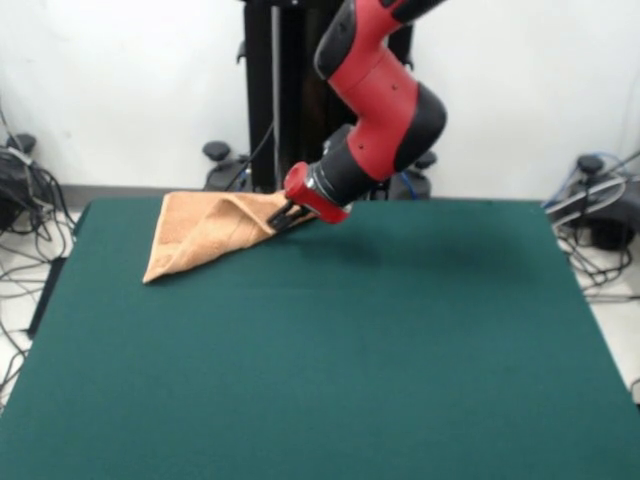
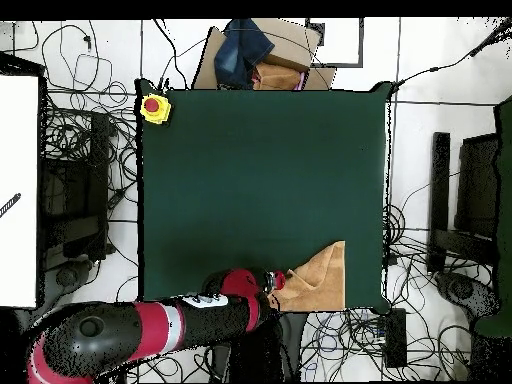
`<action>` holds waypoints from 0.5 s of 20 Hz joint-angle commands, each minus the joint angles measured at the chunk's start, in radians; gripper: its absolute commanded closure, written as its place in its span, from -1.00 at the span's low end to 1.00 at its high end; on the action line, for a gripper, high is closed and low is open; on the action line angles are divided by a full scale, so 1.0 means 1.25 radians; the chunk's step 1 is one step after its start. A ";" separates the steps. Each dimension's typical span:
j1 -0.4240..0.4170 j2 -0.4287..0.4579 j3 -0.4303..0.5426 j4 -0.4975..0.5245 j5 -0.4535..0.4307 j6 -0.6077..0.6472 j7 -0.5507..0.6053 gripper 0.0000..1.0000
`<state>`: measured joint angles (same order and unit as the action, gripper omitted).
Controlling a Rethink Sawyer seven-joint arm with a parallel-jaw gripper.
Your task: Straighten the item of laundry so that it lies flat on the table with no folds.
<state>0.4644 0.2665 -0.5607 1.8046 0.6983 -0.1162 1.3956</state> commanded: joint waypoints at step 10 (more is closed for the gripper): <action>-0.017 0.025 0.054 -0.045 0.064 0.024 0.213 1.00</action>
<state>0.4633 0.2731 -0.5740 1.8047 0.7236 -0.1158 1.3956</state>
